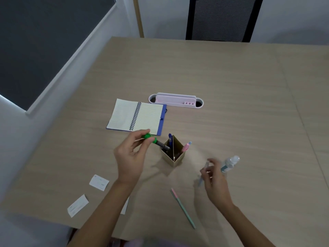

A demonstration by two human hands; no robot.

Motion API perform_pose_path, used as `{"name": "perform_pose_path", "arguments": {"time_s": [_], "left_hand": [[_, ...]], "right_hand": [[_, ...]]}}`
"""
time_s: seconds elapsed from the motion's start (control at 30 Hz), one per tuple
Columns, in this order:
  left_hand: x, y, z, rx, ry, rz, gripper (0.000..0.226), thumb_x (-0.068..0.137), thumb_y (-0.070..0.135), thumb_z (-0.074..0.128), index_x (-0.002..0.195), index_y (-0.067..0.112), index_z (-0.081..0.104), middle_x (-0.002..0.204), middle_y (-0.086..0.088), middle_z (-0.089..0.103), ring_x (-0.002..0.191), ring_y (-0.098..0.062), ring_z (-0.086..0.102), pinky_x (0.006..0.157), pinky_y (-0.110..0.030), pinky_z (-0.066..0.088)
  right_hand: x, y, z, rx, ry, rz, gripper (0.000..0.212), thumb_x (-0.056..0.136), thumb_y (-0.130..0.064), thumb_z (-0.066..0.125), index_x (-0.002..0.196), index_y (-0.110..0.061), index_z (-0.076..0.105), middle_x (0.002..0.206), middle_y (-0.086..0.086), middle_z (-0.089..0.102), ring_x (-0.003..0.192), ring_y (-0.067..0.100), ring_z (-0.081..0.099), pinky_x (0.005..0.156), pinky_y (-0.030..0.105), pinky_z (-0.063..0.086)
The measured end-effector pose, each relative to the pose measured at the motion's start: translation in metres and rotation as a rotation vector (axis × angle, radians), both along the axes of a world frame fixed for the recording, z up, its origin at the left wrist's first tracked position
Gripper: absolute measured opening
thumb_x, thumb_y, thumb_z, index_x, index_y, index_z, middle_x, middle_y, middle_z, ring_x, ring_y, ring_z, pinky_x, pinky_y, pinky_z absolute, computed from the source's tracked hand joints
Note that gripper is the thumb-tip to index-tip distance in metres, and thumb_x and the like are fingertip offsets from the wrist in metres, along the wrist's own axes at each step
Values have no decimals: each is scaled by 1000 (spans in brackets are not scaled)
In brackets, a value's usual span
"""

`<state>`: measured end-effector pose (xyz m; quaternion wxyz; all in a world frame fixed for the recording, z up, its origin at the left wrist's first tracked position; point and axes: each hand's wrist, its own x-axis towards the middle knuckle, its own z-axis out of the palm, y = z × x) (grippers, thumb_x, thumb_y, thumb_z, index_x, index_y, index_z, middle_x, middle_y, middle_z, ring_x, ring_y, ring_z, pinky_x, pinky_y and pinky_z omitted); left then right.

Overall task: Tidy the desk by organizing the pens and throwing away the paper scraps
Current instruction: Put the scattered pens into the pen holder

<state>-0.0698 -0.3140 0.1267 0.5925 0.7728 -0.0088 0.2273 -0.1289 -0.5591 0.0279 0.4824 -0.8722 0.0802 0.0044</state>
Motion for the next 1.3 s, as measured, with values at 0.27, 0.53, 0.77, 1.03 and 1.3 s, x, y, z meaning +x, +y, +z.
{"name": "perform_pose_path", "arguments": {"time_s": [0.27,0.53,0.77,1.03,1.3], "left_hand": [[15,-23,-46,449,11,-68,14,78,17,76,92,15,76,91,3,75,82,-8,67,81,-25,53],[3,-24,-69,585,43,-70,22,81,14,74,102,14,75,106,-5,69,97,-11,55,89,-24,48],[-60,-27,-104,677,215,-336,30,86,11,59,115,16,66,119,-7,59,109,-21,57,93,-32,50],[-78,-24,-141,1059,533,-627,38,92,28,46,129,30,55,156,3,29,142,-12,24,110,-26,30],[-97,4,-128,880,644,-467,18,87,25,57,98,11,61,108,-2,60,101,-20,54,85,-34,45]], "right_hand": [[40,18,61,320,-343,-144,9,100,-23,43,105,-25,50,94,-4,74,81,12,70,64,20,57],[80,38,42,-4,-305,69,11,89,-20,63,95,-25,71,100,-3,71,100,15,58,77,20,46],[88,29,22,26,-139,179,34,88,-24,64,121,-30,61,122,-1,55,102,11,60,76,21,49],[111,13,14,50,330,454,88,81,7,55,147,-37,18,150,9,33,118,31,54,87,41,56],[146,27,9,204,605,691,87,67,22,66,137,-26,46,127,7,60,114,28,58,89,37,57]]}}
